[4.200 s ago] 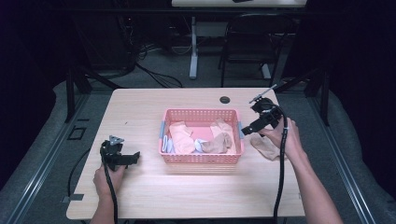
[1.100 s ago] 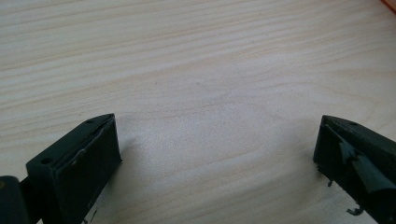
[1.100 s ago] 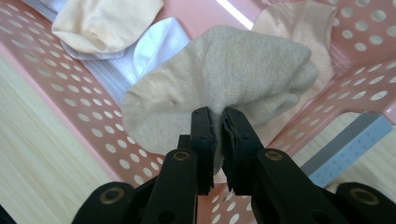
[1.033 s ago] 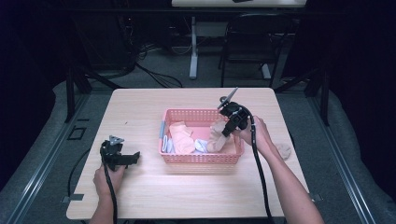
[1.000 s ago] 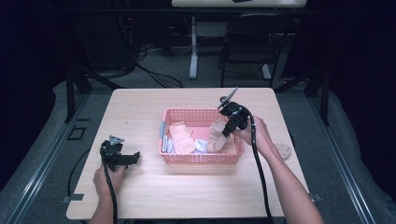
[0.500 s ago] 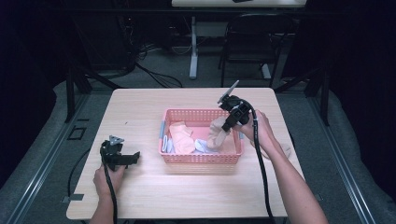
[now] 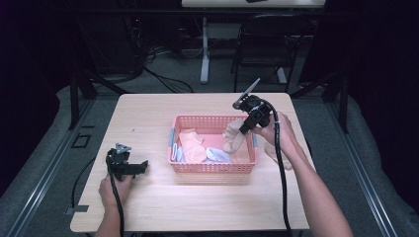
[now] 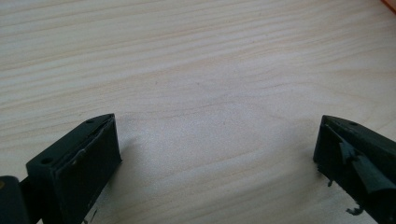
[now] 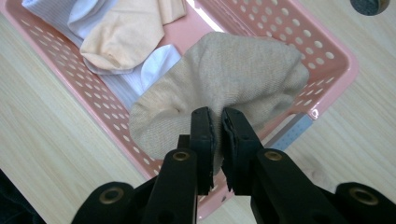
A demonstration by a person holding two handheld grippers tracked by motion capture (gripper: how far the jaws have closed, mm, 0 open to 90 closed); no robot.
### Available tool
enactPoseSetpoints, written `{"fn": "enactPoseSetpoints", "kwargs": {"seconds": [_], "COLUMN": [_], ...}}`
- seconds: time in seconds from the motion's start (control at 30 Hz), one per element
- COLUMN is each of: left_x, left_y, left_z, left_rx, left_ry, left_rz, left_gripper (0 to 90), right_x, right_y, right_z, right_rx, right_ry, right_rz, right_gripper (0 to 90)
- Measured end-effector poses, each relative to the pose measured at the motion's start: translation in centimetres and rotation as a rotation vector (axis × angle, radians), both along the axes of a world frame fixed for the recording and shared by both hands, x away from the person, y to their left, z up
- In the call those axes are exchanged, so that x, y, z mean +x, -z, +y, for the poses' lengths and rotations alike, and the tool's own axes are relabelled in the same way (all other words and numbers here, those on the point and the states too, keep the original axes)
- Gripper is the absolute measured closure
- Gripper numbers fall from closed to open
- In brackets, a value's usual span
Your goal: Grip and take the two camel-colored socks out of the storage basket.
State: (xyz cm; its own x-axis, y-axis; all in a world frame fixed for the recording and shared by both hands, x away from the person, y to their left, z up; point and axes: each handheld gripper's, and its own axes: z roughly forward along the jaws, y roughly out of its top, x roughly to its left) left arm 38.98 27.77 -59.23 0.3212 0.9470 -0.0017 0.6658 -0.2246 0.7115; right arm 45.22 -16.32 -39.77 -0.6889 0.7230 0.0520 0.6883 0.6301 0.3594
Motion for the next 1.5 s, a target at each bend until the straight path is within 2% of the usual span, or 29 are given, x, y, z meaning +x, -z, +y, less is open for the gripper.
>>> {"fn": "enactPoseSetpoints", "kwargs": {"seconds": [0.13,0.17,0.5,0.57,0.73,0.97,1.1,1.27,1.3,1.5], "left_x": [0.0,0.0,0.0,0.0,0.0,0.0,0.0,0.0,0.0,0.0], "left_y": [0.0,0.0,0.0,0.0,0.0,0.0,0.0,0.0,0.0,0.0], "left_z": [0.0,0.0,0.0,0.0,0.0,0.0,0.0,0.0,0.0,0.0], "left_rx": [0.0,0.0,0.0,0.0,0.0,0.0,0.0,0.001,0.001,0.001], "left_ry": [-0.001,0.0,0.0,-0.001,0.0,-0.001,-0.001,-0.001,0.0,-0.001], "left_rz": [0.0,0.0,0.0,0.0,0.0,0.0,0.0,0.0,0.0,0.0], "left_gripper": [0.0,0.0,0.0,0.0,0.0,0.0,0.0,0.0,0.0,0.0], "right_x": [-0.1,0.0,0.0,0.1,-0.1,-0.5,-0.7,-1.0,-1.1,-1.3], "right_y": [-0.6,-0.8,-2.4,-3.2,-4.2,-5.8,-6.2,-6.2,-6.1,-5.5], "right_z": [-0.5,-0.6,-2.5,-3.1,-3.9,-6.1,-7.7,-9.2,-9.9,-11.6], "right_rx": [0.005,-0.011,-0.001,-0.013,-0.001,-0.006,-0.002,-0.005,-0.007,-0.016], "right_ry": [0.01,0.009,0.051,0.048,0.07,0.109,0.145,0.171,0.186,0.218], "right_rz": [-0.016,-0.02,-0.047,-0.053,-0.076,-0.097,-0.116,-0.114,-0.11,-0.089], "right_gripper": [82.9,82.9,83.0,83.1,83.2,83.3,83.3,83.4,83.3,83.4]}}
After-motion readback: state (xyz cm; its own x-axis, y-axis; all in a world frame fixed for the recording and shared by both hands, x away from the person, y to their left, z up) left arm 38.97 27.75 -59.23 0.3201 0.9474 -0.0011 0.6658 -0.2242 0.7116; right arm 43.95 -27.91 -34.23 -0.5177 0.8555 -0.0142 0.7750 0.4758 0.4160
